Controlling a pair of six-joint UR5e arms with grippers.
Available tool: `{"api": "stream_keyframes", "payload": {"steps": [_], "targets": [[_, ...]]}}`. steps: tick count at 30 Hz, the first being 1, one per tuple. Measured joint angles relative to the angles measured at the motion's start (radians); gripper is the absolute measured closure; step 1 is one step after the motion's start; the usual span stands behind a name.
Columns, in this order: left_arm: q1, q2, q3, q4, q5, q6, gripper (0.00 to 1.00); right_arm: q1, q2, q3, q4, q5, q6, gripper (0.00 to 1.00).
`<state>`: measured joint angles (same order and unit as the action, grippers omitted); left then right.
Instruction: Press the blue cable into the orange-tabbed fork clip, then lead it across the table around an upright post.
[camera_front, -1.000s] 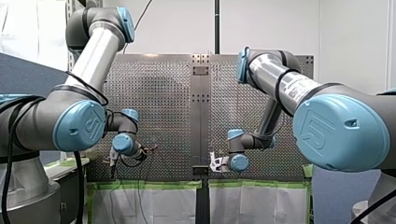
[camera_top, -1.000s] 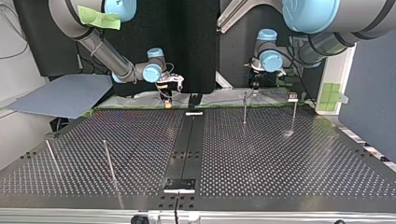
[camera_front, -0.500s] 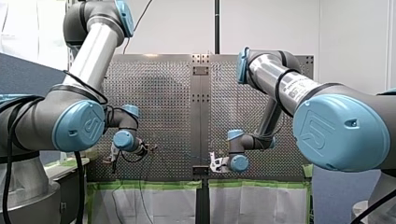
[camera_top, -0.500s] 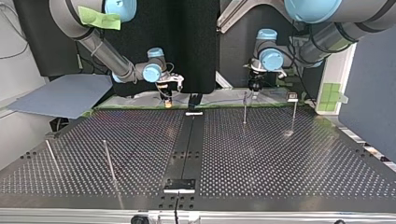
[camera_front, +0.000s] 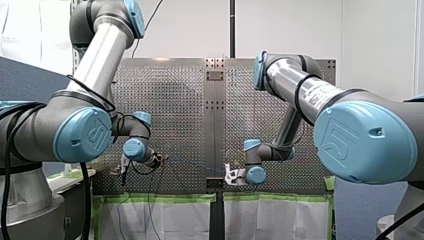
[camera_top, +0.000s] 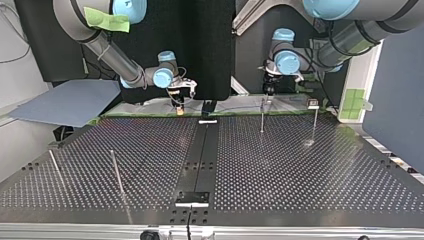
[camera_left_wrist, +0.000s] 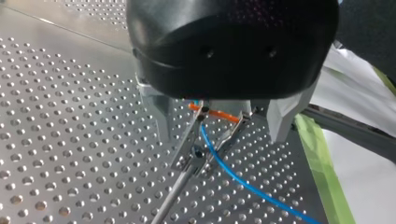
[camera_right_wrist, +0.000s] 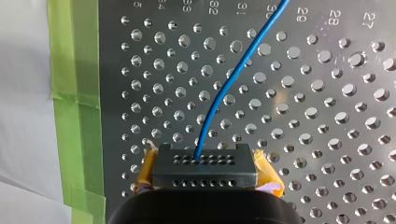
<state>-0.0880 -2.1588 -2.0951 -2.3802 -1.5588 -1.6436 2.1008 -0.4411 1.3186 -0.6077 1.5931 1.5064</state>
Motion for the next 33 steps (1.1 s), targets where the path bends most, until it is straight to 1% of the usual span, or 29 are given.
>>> {"api": "stream_keyframes", "payload": {"steps": [11, 23, 29, 33], "targets": [[-0.019, 0.0, 0.0, -0.001, -0.022, -0.001, 0.0, 0.0, 0.001, 0.0, -0.001, 0.001, 0.003, 1.0], [-0.036, 0.0, 0.0, -0.004, -0.025, 0.0, 0.0, 0.0, 0.004, 0.0, 0.0, -0.001, 0.003, 1.0], [-0.056, 0.0, 0.0, -0.003, -0.025, 0.003, 0.0, 0.0, 0.006, 0.0, 0.0, -0.001, 0.003, 1.0], [-0.079, 0.0, 0.0, -0.003, -0.025, 0.011, 0.0, 0.0, 0.008, 0.0, -0.001, -0.001, 0.003, 1.0]]}}
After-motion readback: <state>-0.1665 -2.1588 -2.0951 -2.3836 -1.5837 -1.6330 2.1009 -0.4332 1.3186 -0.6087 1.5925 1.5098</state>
